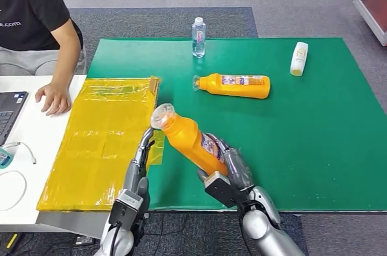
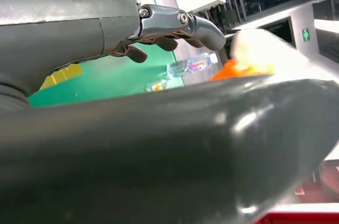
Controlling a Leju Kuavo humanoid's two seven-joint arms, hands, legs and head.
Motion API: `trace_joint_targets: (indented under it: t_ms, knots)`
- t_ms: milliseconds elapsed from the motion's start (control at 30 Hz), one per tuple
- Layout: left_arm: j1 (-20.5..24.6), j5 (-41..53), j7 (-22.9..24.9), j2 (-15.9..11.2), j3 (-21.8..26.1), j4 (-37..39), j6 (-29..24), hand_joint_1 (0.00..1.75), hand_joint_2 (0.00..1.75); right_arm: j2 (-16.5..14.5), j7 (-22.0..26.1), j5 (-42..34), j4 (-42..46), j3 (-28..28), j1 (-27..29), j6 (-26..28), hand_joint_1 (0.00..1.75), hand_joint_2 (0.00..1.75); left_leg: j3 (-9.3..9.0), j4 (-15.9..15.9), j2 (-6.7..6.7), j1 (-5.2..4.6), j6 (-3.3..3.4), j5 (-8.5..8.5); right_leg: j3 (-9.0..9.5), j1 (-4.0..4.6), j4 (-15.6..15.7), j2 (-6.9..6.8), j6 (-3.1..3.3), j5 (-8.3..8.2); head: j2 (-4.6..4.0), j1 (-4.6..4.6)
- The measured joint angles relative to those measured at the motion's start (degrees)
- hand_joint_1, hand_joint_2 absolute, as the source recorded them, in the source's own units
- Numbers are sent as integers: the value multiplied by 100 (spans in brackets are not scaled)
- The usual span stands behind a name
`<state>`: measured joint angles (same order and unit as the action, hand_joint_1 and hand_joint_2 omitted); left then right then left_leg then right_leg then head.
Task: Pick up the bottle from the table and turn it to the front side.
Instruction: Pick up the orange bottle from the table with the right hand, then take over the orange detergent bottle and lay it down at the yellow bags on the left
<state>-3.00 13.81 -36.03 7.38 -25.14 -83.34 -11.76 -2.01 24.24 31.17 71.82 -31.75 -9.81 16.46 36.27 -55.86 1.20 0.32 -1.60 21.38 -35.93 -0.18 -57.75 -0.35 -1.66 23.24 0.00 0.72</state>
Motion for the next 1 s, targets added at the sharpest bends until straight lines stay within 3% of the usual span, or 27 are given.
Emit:
trace_joint_targets:
  t_ms: [167, 367, 1000]
  knots:
    - [9, -105, -18, -4, -104, 1, -21, 0, 0, -78, 98, -380, 167, 40, 100, -84, 175, 175, 1, 0, 0, 0, 1, 1, -1, 0, 0, 0, 0, 0, 0, 1]
    - [68, -1076, 11, 29, -113, 19, 300, 0, 0, -172, 268, -643, 391, -81, 251, -321, 175, 175, 1, 0, 0, 0, 0, 1, -3, 1, 0, 0, 2, 2, 0, 1]
    - [551, -1385, -3, 185, -83, -87, 303, 0, 0, -181, 280, -275, 677, -679, 283, -17, 175, 175, 2, 0, 0, 0, 0, 1, -3, 1, 0, 0, 3, 2, 0, 1]
